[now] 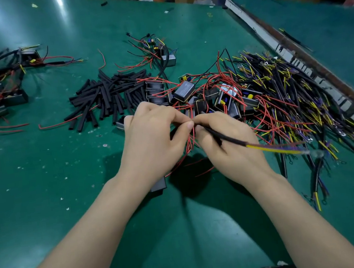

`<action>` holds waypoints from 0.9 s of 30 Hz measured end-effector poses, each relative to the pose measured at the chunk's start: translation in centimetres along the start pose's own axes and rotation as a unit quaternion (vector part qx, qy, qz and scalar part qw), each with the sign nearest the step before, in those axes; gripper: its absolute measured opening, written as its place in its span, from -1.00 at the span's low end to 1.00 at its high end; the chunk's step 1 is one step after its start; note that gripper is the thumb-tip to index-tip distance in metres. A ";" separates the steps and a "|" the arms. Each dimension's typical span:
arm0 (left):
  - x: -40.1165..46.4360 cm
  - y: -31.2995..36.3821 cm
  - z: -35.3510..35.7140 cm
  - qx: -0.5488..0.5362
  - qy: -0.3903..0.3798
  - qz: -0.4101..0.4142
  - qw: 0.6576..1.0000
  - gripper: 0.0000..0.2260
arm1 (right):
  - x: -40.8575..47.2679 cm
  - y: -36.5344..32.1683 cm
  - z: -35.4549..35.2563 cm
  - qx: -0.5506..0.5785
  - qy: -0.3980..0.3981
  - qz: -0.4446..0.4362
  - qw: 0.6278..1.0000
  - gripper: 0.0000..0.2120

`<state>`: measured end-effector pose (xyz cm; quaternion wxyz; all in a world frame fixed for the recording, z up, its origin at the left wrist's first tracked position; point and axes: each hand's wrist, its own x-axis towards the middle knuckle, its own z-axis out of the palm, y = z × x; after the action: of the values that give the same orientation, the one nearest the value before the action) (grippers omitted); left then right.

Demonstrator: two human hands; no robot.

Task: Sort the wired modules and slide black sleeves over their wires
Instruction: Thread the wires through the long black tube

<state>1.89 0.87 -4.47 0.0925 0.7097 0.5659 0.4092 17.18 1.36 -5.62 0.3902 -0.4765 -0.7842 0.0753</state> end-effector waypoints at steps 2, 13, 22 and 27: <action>0.0 0.2 0.0 -0.006 -0.006 0.007 1.000 -0.83 | 0.3 0.3 0.0 0.054 0.009 0.000 0.999 -0.81; 0.2 0.4 -0.4 -0.128 -0.039 0.002 0.991 -0.84 | 0.5 0.1 0.1 0.254 -0.042 0.126 0.958 -0.80; 0.3 0.6 -0.7 -0.200 -0.057 -0.036 0.978 -0.80 | 0.5 0.3 -0.9 0.309 -0.049 0.149 0.938 -0.76; 0.5 0.4 -0.5 -0.220 -0.071 -0.058 0.971 -0.84 | 0.6 0.3 -0.7 0.228 0.007 0.103 0.968 -0.90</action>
<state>1.84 0.98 -3.66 0.3096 0.6652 0.4946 0.4659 17.75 1.79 -4.97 0.4842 -0.4535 -0.6902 0.2888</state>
